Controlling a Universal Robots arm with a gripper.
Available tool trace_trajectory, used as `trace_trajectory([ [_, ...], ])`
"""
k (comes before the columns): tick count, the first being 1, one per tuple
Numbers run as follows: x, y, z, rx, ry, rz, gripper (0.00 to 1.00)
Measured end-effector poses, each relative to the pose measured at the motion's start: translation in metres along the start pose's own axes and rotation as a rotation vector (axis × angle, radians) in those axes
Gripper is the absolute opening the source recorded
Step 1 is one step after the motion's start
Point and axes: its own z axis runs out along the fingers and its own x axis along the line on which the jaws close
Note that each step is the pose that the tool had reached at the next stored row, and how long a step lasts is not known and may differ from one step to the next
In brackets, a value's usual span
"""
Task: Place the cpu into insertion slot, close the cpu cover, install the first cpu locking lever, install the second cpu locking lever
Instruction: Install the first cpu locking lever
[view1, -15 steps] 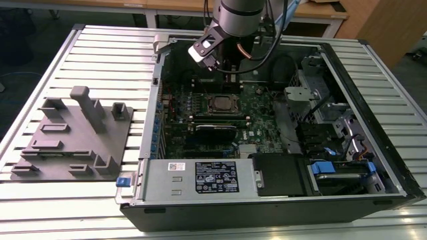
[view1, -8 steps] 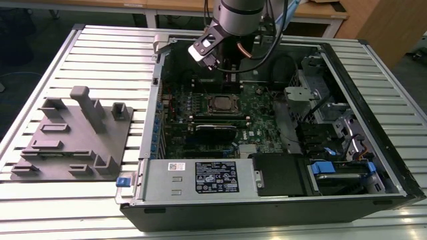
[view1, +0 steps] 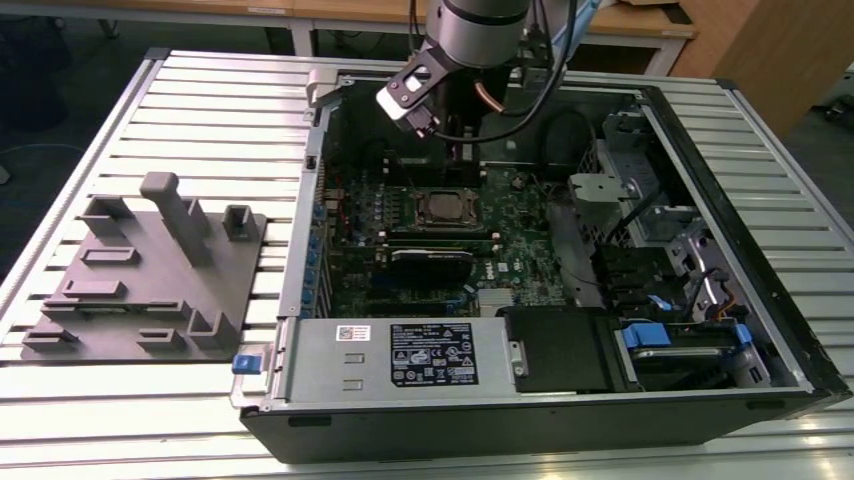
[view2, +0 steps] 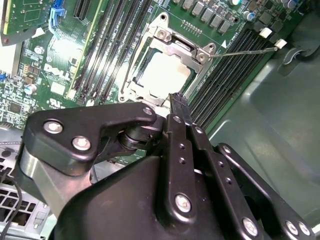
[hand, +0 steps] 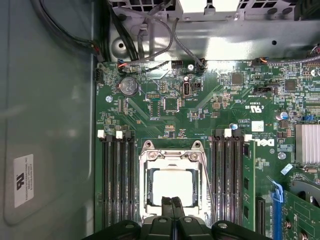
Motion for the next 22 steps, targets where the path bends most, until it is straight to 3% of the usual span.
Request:
trace_trajectory([
  [22,0.0007,0.0,-0.0093,-0.0001,0.0002,0.0,0.11],
])
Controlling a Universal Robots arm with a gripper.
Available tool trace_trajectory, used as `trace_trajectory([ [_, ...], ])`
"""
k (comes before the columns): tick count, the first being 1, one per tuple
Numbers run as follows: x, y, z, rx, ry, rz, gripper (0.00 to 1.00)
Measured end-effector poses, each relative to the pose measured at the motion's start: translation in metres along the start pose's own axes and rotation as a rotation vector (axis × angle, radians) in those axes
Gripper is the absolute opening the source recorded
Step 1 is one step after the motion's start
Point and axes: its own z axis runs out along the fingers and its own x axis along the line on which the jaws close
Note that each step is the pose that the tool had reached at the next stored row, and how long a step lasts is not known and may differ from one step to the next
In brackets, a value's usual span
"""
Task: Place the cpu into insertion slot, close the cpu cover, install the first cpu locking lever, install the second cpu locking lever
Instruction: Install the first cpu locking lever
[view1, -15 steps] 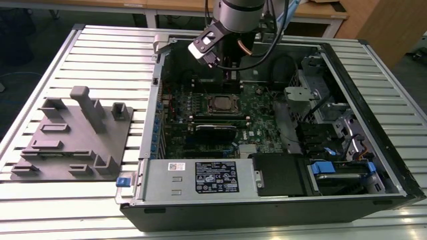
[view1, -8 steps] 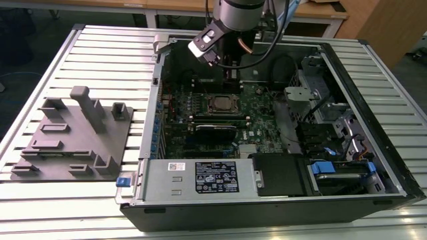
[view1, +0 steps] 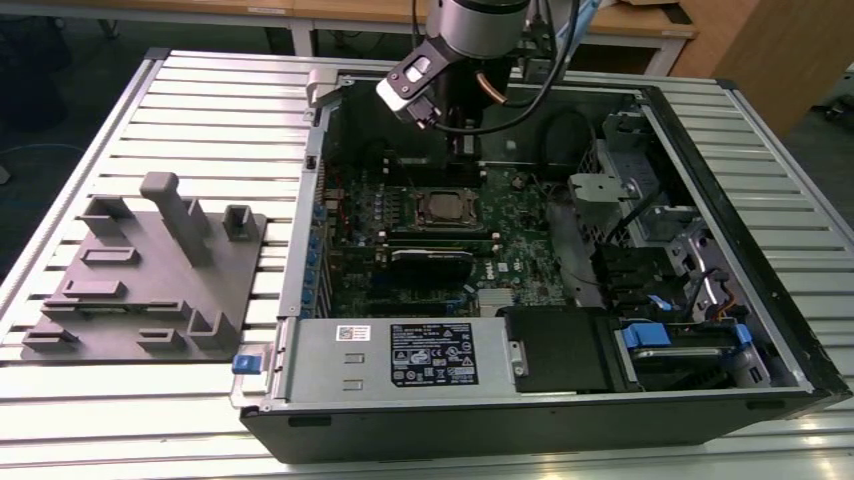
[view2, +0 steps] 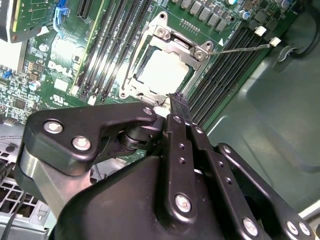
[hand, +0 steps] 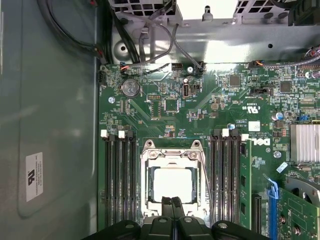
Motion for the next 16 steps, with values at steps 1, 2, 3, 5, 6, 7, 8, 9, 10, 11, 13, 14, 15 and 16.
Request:
trace_trajectory([
  [1,0.0,0.0,0.0,0.0,0.0001,0.0,0.11],
  [2,0.0,0.0,0.0,-0.0001,0.0001,0.0,0.11],
  [3,0.0,0.0,-0.0001,0.0,0.0,0.0,0.11],
  [5,0.0,0.0,-0.0001,0.0001,-0.0001,0.0,0.11],
  [6,0.0,0.0,-0.0002,0.0001,-0.0001,0.0,0.11],
  [7,0.0,0.0,-0.0001,0.0001,-0.0001,-0.001,0.11],
  [8,0.0,0.0,-0.0002,0.0002,-0.0001,-0.002,0.11],
  [9,0.0,0.0,-0.0001,0.0002,-0.0001,-0.003,0.11],
  [10,0.0,0.0,-0.0002,0.0004,-0.0001,-0.005,0.11],
  [11,0.0,0.0,-0.0002,0.0006,-0.0002,-0.008,0.11],
  [13,0.0,0.0,-0.0002,0.0009,-0.0002,-0.011,0.11],
  [14,0.0,0.0,-0.0002,0.001,-0.0002,-0.013,0.11],
  [15,0.0,0.0,-0.0002,0.0011,-0.0001,-0.014,0.11],
  [16,0.0,0.0,-0.0002,0.0012,-0.0001,-0.016,0.11],
])
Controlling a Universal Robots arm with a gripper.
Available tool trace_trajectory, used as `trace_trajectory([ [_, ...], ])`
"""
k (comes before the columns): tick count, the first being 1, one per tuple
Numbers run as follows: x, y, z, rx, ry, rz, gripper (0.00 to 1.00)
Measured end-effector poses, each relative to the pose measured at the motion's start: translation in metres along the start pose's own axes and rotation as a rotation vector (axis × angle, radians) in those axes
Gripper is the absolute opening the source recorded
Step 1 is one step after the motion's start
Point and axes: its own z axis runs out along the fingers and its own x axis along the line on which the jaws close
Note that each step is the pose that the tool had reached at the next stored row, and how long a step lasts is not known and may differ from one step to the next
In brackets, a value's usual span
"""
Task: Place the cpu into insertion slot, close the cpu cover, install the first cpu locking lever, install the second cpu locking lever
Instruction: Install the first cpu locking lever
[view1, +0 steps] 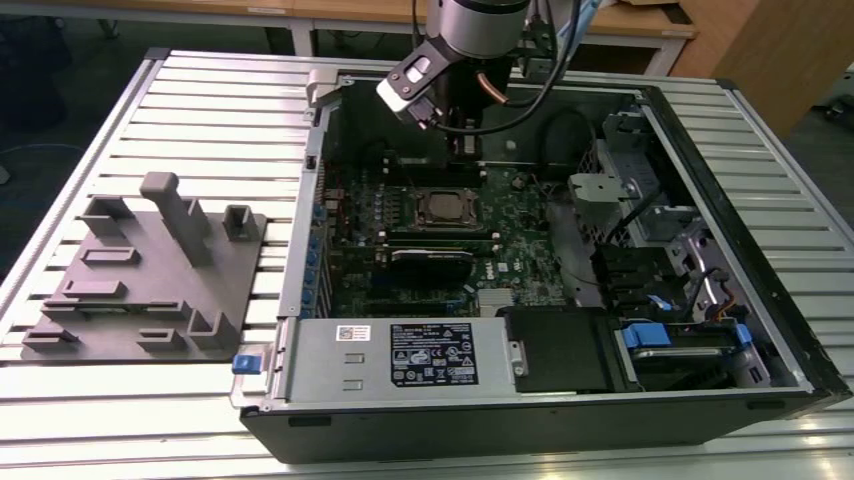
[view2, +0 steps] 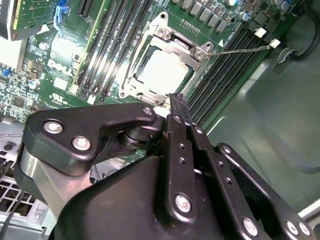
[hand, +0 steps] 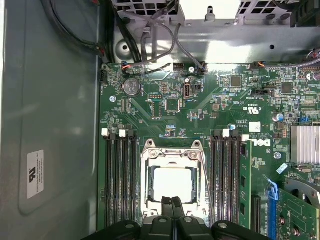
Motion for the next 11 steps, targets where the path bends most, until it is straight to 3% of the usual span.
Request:
trace_trajectory([
  [11,0.0,0.0,0.0,0.0011,0.0,-0.017,0.11],
])
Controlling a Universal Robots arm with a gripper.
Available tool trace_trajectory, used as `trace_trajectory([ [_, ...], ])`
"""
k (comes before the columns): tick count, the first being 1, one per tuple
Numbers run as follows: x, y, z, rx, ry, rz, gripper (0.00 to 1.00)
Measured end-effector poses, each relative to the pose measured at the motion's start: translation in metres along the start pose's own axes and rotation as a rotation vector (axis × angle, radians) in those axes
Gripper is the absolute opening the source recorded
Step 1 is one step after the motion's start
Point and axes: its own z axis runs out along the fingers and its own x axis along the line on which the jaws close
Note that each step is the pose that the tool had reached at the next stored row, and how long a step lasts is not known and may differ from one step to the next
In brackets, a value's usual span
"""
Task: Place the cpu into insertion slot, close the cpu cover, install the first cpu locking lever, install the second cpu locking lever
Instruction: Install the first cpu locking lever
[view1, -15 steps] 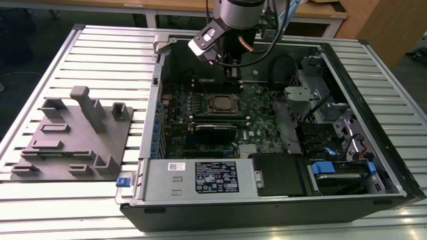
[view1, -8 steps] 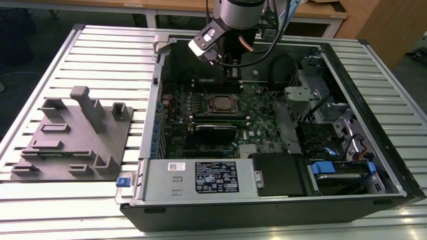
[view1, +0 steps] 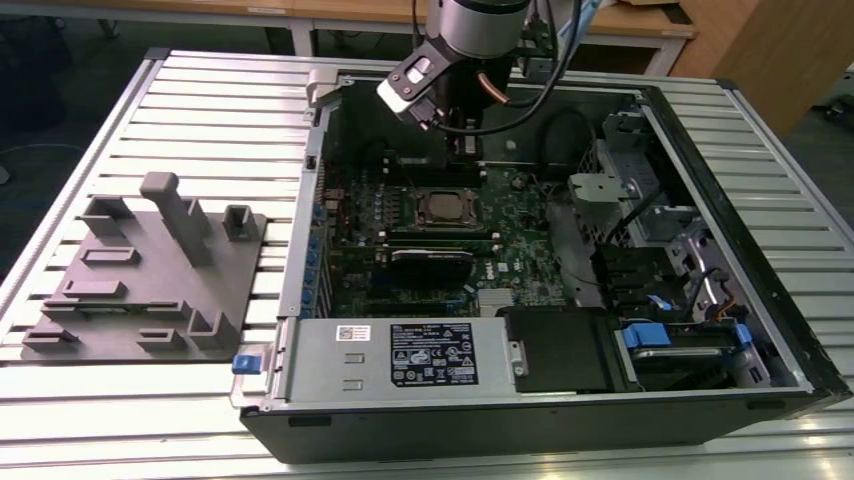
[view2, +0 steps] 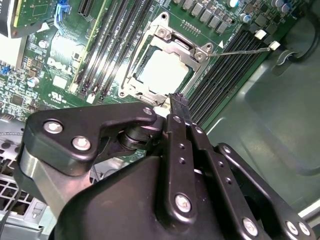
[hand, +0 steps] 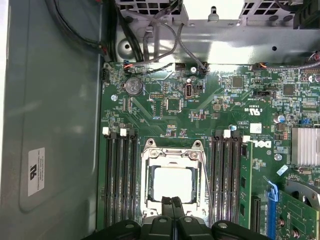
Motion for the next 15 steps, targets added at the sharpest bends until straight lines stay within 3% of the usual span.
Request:
trace_trajectory([
  [15,0.0,0.0,0.0,0.0011,0.0,-0.015,0.11],
])
